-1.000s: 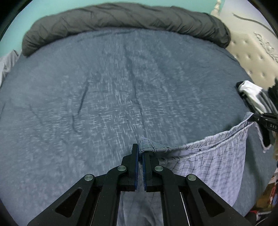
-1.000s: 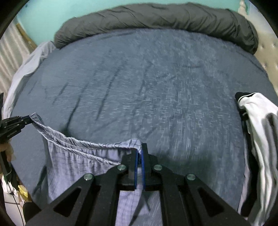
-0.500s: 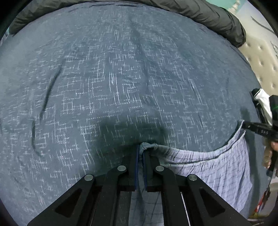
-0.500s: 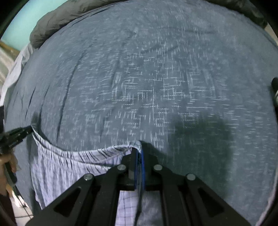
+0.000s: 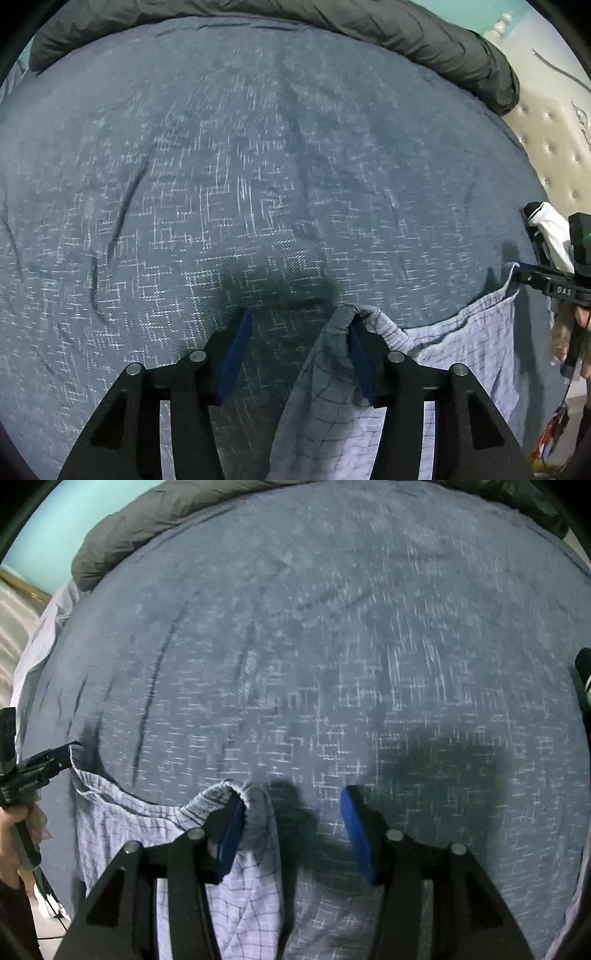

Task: Fold clothes
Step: 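Lower the shorts flat onto the bed and open both grippers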

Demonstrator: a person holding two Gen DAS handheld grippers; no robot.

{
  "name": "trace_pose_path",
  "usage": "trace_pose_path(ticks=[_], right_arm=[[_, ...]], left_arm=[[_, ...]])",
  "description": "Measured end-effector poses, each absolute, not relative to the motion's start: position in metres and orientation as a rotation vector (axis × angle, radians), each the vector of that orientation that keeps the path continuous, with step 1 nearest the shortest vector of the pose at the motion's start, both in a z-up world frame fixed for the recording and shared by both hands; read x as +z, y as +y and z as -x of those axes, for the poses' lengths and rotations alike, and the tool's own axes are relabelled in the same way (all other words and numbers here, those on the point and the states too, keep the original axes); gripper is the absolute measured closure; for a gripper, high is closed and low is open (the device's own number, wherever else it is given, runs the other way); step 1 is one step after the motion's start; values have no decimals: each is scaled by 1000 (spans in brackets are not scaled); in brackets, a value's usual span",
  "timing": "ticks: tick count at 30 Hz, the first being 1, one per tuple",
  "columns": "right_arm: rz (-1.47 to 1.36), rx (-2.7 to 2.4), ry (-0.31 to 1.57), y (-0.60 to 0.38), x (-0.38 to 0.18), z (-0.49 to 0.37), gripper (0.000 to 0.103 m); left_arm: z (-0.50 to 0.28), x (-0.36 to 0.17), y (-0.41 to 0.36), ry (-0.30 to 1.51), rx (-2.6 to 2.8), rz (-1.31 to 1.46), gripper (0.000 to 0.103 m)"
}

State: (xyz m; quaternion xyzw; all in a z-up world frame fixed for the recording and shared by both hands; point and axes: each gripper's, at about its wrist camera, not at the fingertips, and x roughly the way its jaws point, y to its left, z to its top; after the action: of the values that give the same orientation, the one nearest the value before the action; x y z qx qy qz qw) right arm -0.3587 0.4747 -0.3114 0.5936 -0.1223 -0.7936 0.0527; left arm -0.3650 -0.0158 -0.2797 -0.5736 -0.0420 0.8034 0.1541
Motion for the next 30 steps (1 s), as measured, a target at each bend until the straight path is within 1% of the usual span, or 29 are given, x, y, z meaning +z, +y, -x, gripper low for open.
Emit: trace_pose_path(ticks=[4,6,8,10,12,13,14,17,20,22,25,28,30], right_arm=[[-1881,-2377,-383,476,-314,355,41],[-1979,-2368,-352,476,-321,355,41],[-1958,-2387,-343,473,-318,354,41],[-1962,-2418,-284,468,-314,353,41],[-1978,-2444,-97,455,-311,352,41],[-1946,-2452,-68,450,-307,351,41],[-1889,-2460,-98,448,-301,349,41],[-1751,-2502,-155,449,-284,344,41],[-1664,-2534,-124,458,-276,331,41],[-1629,-2537,-113,468,-277,321,41],[-1614,-2499,-99,468,-288,301,41],[-1610,-2465,-66,468,-303,300,42],[-1607,-2460,-43,468,-311,301,42]], left_arm=[[357,-279,-17,-82,2315,1654,48],[353,-278,-18,-72,2328,1649,48],[349,-277,-17,-17,2359,1647,48],[345,-277,-13,75,2377,1649,48],[341,-275,-12,77,2378,1629,48],[337,-273,-15,38,2381,1611,48],[339,-267,-15,-4,2385,1590,48],[331,-258,-27,-24,2397,1537,48],[323,-252,-40,11,2400,1475,48],[314,-257,-41,57,2389,1471,48],[306,-268,-41,112,2357,1446,48],[306,-276,-39,97,2335,1420,48],[306,-276,-32,127,2339,1409,48]])
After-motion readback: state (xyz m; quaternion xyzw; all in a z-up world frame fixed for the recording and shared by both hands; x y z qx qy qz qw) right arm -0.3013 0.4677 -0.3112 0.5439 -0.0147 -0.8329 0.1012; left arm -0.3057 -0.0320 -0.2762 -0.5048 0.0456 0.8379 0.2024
